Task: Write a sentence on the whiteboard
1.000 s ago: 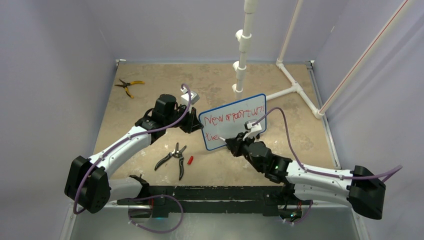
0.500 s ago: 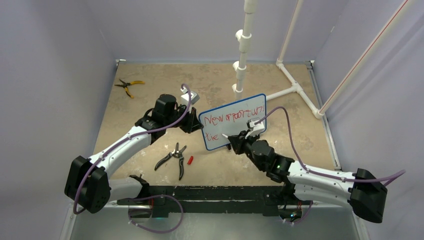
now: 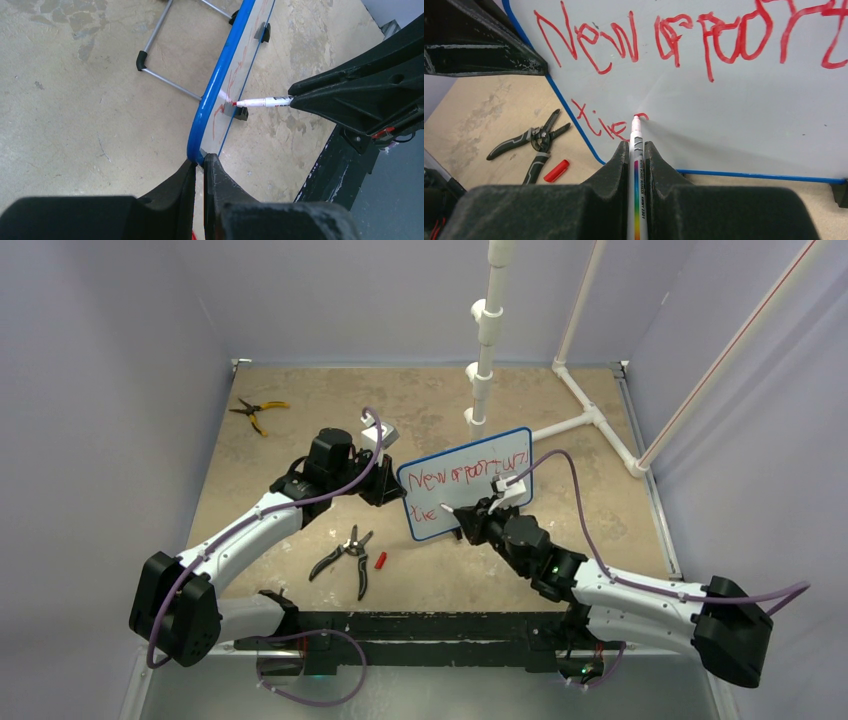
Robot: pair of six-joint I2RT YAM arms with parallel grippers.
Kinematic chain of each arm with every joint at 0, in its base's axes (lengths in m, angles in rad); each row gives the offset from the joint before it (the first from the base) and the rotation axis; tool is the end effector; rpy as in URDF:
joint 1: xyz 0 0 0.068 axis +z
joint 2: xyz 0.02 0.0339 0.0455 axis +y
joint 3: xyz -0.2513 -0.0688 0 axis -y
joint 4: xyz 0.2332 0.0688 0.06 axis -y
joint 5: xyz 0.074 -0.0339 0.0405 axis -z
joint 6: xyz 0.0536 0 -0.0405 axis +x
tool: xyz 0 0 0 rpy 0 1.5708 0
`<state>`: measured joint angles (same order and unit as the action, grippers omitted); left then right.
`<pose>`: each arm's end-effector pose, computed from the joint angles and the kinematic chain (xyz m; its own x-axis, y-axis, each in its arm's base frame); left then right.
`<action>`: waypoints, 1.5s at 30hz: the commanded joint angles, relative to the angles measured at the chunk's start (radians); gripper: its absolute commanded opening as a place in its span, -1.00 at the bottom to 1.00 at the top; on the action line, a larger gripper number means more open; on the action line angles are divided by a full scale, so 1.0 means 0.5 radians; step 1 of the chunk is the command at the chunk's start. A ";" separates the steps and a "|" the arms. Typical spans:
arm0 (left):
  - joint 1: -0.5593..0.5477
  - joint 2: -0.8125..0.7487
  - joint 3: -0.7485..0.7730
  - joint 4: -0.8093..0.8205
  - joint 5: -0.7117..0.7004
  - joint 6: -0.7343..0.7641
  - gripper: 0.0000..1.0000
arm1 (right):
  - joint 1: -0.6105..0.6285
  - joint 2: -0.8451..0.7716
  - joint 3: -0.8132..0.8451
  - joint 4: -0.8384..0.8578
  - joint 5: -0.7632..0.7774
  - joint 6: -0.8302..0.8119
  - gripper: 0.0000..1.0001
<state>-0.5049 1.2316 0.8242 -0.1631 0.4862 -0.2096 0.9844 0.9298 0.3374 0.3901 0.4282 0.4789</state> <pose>0.2298 -0.1556 0.2476 -0.6229 0.1341 -0.7707 0.6566 0.6251 -0.4219 0.1386 0.1684 0.2098 -0.3441 0.2396 -0.9078 -0.4215 0.8246 0.3774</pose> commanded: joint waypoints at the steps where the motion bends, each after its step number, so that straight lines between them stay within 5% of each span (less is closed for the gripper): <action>1: 0.003 -0.021 0.003 0.062 0.000 0.001 -1.00 | -0.018 0.048 0.078 0.094 -0.061 -0.063 -1.00; 23: 0.003 -0.021 0.005 0.061 -0.002 -0.002 -1.00 | -0.018 -0.032 0.010 -0.215 0.114 0.174 -1.00; 36: 0.003 -0.022 0.005 0.062 -0.001 -0.001 -1.00 | -0.018 0.026 0.004 -0.014 -0.030 0.080 -1.00; 45: 0.003 -0.021 0.004 0.062 -0.002 -0.001 -1.00 | -0.018 -0.229 0.002 -0.202 0.069 0.156 -1.00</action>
<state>-0.5049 1.2316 0.8242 -0.1631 0.4866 -0.2100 0.9806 0.8795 0.3351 0.3302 0.4019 0.5320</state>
